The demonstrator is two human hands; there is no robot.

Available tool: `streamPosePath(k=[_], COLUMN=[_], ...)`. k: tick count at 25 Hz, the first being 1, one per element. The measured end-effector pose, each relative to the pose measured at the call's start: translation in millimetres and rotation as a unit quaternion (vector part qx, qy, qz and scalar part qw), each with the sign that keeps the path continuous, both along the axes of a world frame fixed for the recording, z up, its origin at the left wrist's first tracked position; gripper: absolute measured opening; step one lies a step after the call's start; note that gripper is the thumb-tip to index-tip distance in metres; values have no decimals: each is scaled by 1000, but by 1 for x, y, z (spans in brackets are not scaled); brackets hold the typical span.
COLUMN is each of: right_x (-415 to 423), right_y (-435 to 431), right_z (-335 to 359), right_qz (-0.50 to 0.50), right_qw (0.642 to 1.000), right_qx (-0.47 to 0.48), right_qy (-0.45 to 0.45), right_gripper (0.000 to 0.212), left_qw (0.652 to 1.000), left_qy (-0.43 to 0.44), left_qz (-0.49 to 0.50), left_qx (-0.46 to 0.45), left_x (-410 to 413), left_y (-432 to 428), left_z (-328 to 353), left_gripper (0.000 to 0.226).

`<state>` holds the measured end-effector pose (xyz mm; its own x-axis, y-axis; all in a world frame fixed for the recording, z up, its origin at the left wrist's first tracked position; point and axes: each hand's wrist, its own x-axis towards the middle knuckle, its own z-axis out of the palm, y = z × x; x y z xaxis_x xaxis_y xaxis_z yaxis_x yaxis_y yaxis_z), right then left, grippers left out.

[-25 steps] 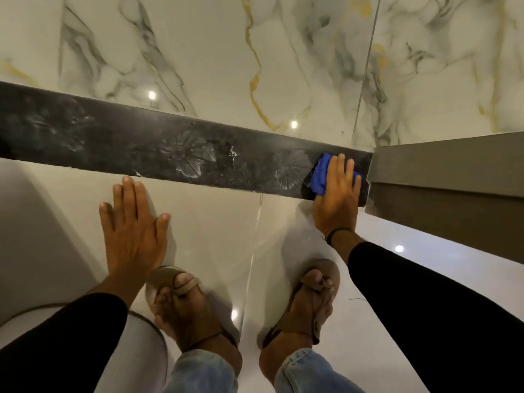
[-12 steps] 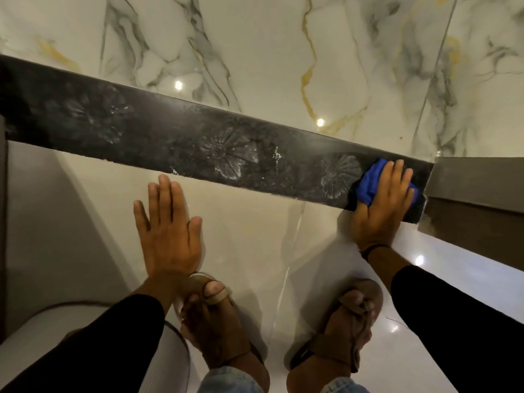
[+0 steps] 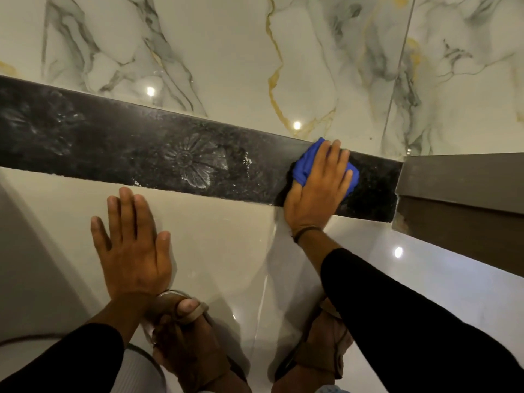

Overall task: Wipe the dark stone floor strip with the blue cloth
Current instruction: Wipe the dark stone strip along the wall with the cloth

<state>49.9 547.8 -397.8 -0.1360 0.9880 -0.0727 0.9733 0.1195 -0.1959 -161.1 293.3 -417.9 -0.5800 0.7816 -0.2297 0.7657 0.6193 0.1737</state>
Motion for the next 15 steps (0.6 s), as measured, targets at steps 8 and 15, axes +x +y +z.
streamPosePath(k=[8,15], right_x=[-24,64], right_y=[-46,-37], right_z=[-4,-1], right_qz=[212,368], right_qw=[977,928], right_qx=[-36,-62], right_qy=[-2,-11], right_gripper=[81,76], left_qw=[1000,1000], left_qy=[-9,-12], left_qz=[0,1], left_qx=[17,13], left_x=[-1,-2], left_y=[2,1], left_z=[3,5], left_gripper=[79,80])
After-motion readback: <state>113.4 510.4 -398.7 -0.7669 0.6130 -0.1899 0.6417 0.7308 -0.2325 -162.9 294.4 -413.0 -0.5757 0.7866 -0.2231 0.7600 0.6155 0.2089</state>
